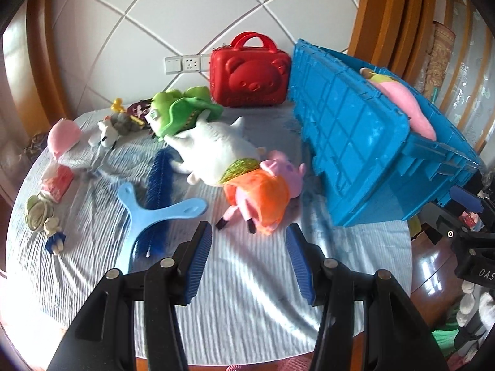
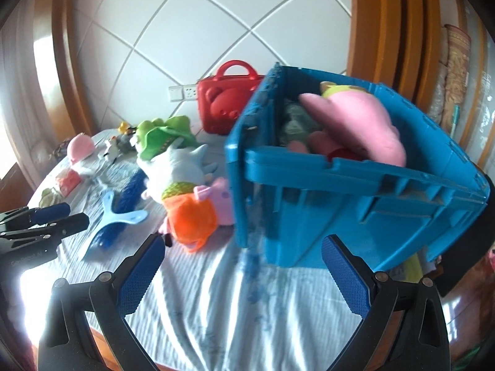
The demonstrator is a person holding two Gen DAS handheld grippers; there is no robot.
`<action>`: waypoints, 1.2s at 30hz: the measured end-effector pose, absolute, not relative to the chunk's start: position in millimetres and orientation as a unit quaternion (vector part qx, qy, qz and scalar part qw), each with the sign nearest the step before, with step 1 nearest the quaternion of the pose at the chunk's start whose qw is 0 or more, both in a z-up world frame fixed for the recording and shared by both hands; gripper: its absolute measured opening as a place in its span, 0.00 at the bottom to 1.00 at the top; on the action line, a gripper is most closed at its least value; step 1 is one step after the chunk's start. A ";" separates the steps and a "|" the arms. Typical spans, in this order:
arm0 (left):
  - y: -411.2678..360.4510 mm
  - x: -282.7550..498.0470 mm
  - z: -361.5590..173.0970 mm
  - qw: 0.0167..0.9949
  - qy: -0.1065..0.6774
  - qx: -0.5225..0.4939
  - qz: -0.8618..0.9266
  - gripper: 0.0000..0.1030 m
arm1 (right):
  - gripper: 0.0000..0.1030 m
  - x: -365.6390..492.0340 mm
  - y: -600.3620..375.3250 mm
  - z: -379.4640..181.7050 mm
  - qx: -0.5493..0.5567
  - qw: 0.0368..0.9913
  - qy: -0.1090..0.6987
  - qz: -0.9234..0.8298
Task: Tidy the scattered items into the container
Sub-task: 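Raise both open tools out of the crate and back over the table, then move both tools toward the white plush with the green hat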
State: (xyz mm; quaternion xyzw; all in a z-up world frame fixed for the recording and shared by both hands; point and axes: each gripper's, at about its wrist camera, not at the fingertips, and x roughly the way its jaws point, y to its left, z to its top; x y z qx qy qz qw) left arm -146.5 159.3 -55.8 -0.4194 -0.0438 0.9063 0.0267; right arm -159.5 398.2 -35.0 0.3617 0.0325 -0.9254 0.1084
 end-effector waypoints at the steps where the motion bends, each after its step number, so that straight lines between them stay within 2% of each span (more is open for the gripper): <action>1: 153.4 -145.1 -58.0 0.025 -0.045 -0.421 0.905 0.48 | 1.00 -158.4 392.0 -36.3 0.363 0.110 0.034 -0.925; 10: 118.4 -140.1 -64.3 -0.010 -0.059 -0.423 0.904 0.48 | 1.00 -159.2 353.5 -45.5 0.372 0.141 0.043 -0.916; 18: 99.2 -141.7 -55.6 -0.063 -0.080 -0.419 0.902 0.48 | 1.00 -178.8 318.0 -42.0 0.364 0.217 0.061 -0.904; 28: 59.1 -128.0 -69.3 -0.155 -0.110 -0.436 0.880 0.48 | 1.00 -206.8 270.0 -59.3 0.375 0.304 0.084 -0.872; 36: 23.7 -132.8 -75.2 -0.169 -0.120 -0.443 0.873 0.48 | 1.00 -219.5 234.3 -64.8 0.384 0.322 0.097 -0.860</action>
